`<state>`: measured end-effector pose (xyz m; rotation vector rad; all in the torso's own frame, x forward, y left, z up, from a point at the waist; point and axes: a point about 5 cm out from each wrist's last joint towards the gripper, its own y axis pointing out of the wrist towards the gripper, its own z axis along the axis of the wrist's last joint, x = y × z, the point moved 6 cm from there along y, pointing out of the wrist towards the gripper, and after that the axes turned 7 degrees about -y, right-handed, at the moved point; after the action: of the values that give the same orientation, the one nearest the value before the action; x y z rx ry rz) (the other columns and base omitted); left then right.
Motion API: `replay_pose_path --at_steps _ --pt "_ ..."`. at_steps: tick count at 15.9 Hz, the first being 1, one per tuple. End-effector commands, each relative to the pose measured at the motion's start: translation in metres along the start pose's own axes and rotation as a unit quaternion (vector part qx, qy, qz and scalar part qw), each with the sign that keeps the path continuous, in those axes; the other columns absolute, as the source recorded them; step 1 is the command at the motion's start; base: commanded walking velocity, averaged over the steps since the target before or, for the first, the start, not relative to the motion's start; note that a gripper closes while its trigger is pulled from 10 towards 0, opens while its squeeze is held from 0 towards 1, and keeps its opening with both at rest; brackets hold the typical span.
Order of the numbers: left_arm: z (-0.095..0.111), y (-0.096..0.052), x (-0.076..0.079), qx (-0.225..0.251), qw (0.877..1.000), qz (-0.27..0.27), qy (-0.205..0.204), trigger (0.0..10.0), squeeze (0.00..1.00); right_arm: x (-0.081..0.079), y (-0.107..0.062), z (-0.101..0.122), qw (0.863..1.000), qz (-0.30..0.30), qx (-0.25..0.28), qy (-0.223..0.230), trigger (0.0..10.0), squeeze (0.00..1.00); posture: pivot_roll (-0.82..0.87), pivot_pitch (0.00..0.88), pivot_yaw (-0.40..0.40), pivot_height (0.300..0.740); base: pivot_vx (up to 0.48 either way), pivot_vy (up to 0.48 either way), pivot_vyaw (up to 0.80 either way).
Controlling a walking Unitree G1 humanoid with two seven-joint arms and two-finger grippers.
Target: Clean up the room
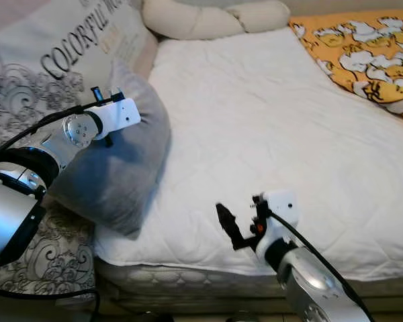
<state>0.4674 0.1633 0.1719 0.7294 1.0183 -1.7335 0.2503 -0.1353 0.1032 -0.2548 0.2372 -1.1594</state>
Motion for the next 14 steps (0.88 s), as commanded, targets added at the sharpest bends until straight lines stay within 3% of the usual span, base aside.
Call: replay_pose_path --at_steps 1,2,4,7,9,11,12,14 --pt "-0.009 -0.003 -0.013 -0.009 0.999 0.029 -0.012 10.0 0.14 -0.006 -0.003 0.007 1.000 0.011 0.008 -0.001 10.0 1.00 -0.36 0.101 0.145 0.740 0.000 0.000 0.00" --pt "-0.020 -0.005 -0.013 -0.027 0.999 0.034 -0.021 10.0 1.00 -0.013 -0.005 0.010 0.999 0.033 0.009 -0.001 10.0 1.00 -0.37 0.104 0.143 0.740 0.000 0.000 0.00" --pt "-0.024 -0.006 -0.014 -0.034 0.998 0.036 -0.024 10.0 1.00 -0.017 -0.005 0.012 0.999 0.047 0.013 0.003 10.0 1.00 -0.36 0.103 0.144 0.740 0.000 0.000 0.00" --pt "-0.047 -0.012 -0.016 -0.074 0.996 0.037 -0.035 10.0 1.00 -0.030 -0.016 0.025 0.989 0.141 0.033 0.017 10.0 1.00 -0.35 0.096 0.145 0.740 0.000 0.000 0.00" --pt "-0.057 -0.016 -0.022 -0.090 0.994 0.046 -0.041 10.0 1.00 -0.026 -0.018 0.030 0.987 0.153 0.039 0.011 10.0 1.00 -0.35 0.087 0.147 0.740 0.000 0.000 0.00" --pt "-0.058 -0.020 -0.036 -0.083 0.991 0.066 -0.075 10.0 1.00 -0.020 -0.017 0.034 0.987 0.153 0.048 0.006 10.0 1.00 -0.33 0.068 0.143 0.740 0.000 0.000 0.00" --pt "-0.055 -0.020 -0.039 -0.072 0.990 0.069 -0.100 10.0 1.00 -0.018 -0.017 0.035 0.987 0.152 0.050 0.006 10.0 1.00 -0.33 0.064 0.142 0.740 0.000 0.000 0.00" --pt "-0.026 -0.017 -0.048 0.016 0.963 0.054 -0.265 10.0 1.00 -0.009 -0.012 0.035 0.990 0.125 0.057 0.016 10.0 1.00 -0.27 0.027 0.129 0.740 0.000 0.000 0.00"
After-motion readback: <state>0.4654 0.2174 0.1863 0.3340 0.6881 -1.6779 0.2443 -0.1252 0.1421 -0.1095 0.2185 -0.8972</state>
